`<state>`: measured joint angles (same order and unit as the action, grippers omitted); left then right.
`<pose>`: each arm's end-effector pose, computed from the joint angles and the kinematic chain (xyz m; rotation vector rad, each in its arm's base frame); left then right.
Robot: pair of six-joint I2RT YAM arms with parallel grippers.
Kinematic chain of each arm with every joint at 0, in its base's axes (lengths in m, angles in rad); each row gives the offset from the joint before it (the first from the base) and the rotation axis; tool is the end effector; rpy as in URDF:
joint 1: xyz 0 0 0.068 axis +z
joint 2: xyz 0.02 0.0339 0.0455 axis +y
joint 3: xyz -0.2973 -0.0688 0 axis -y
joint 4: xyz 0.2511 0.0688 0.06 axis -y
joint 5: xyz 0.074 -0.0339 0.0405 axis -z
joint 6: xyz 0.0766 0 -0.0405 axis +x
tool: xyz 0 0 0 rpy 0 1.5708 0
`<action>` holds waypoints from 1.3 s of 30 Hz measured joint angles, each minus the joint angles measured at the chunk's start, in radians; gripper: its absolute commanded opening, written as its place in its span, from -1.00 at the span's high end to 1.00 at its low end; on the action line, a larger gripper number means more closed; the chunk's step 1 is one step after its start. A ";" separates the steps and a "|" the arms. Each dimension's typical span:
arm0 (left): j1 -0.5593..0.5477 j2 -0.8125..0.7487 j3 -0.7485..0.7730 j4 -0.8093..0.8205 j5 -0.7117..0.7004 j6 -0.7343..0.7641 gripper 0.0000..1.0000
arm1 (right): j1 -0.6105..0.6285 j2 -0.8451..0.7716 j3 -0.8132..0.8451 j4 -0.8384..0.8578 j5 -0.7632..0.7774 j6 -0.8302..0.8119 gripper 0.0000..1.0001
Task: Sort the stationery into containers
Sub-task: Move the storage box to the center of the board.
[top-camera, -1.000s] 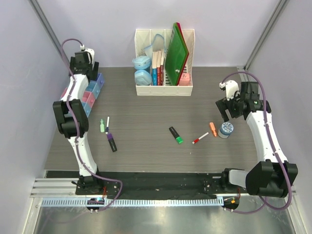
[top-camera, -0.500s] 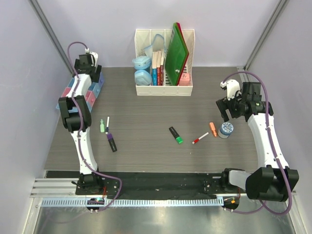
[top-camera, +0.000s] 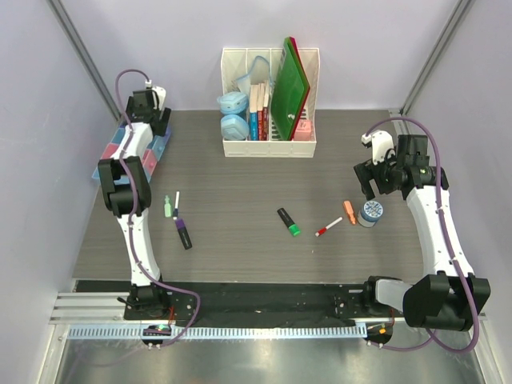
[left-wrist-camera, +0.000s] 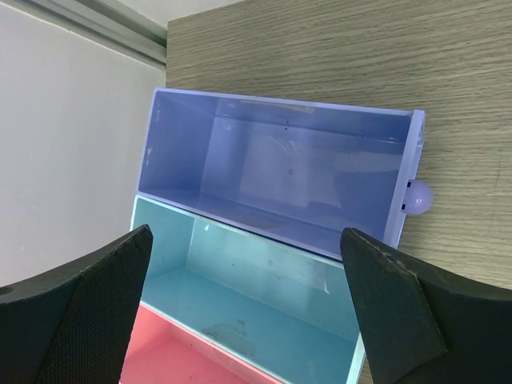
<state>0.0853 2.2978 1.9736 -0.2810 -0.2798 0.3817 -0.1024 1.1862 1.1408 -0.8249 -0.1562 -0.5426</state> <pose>0.5922 0.0719 0.2285 0.1642 2.1995 0.5681 0.2584 -0.0146 0.3232 -0.5979 2.3546 -0.1009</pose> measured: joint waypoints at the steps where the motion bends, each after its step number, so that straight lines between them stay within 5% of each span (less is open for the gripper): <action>1: -0.001 0.002 0.001 0.000 0.000 0.003 -1.00 | 0.000 0.000 0.000 0.000 0.000 0.000 -0.82; 12: -0.011 0.007 -0.004 0.003 0.052 0.071 -0.93 | 0.000 0.000 0.000 0.000 0.000 0.000 -0.82; 39: -0.026 -0.261 -0.393 -0.230 0.532 0.254 -0.60 | 0.000 -0.043 0.000 -0.042 -0.019 -0.004 -0.82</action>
<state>0.0593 2.0373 1.5806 -0.5114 0.2523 0.6357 -0.1024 1.1427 1.1408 -0.8669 -0.1749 -0.5468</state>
